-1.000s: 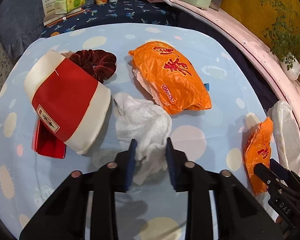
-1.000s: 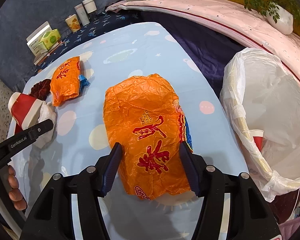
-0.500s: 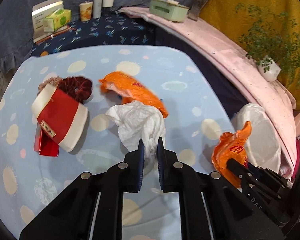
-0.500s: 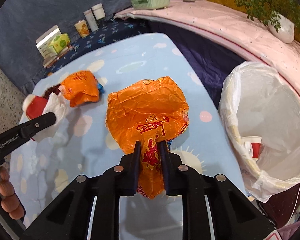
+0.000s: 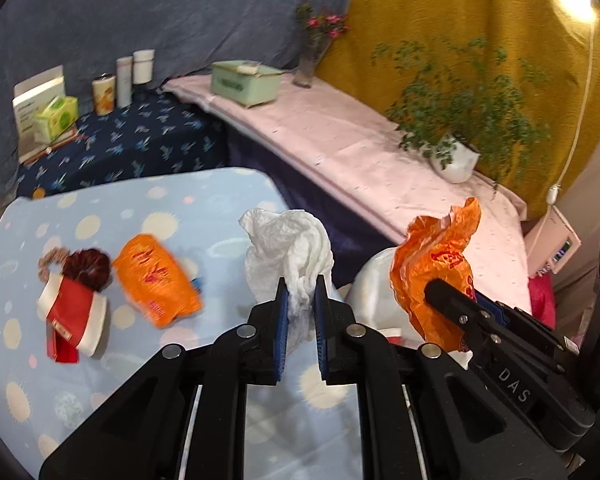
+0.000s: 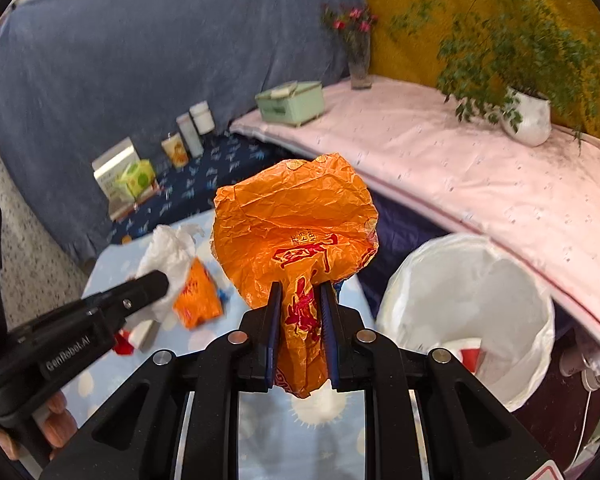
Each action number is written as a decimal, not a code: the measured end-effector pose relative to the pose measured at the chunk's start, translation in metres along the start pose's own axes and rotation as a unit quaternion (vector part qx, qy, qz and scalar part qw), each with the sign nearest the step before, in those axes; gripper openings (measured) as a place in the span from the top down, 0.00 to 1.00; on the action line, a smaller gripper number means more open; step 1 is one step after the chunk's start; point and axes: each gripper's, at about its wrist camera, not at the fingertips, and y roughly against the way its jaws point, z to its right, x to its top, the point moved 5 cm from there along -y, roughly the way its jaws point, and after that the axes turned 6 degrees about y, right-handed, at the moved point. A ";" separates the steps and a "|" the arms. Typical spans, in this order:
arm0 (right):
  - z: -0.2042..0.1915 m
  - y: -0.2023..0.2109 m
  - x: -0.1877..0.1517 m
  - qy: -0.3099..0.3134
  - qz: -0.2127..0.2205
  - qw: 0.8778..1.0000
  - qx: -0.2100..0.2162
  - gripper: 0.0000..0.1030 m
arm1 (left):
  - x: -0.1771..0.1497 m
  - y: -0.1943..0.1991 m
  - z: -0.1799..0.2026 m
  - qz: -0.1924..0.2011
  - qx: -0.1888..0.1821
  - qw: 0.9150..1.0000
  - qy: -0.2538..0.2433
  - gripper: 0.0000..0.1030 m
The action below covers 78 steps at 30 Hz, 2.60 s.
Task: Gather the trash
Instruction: 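Lift the orange bag with the right gripper while the left grasps white tissue, then carry the bag and tissue over the bin and open both grippers, then move both grippers back over the remaining trash on the table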
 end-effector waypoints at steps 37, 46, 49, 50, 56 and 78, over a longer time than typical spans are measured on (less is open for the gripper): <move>0.158 0.024 -0.012 -0.105 0.019 0.990 -0.091 0.80 | -0.009 -0.066 0.165 -0.056 -0.104 0.989 -0.094 0.85; 0.166 0.026 -0.013 -0.117 0.031 0.987 -0.105 0.54 | -0.003 -0.066 0.158 -0.037 -0.087 0.993 -0.074 0.37; 0.163 0.025 -0.012 -0.114 0.030 0.987 -0.104 0.54 | -0.002 -0.065 0.153 -0.034 -0.082 0.993 -0.071 0.37; 0.162 0.025 -0.012 -0.114 0.030 0.988 -0.104 0.54 | -0.002 -0.065 0.152 -0.033 -0.081 0.994 -0.070 0.37; 0.147 0.022 -0.009 -0.103 0.028 0.990 -0.097 0.54 | 0.000 -0.060 0.138 -0.027 -0.071 0.995 -0.061 0.37; 0.067 0.009 0.003 -0.051 0.023 0.997 -0.059 0.49 | 0.011 -0.026 0.039 0.005 -0.018 1.000 0.007 0.35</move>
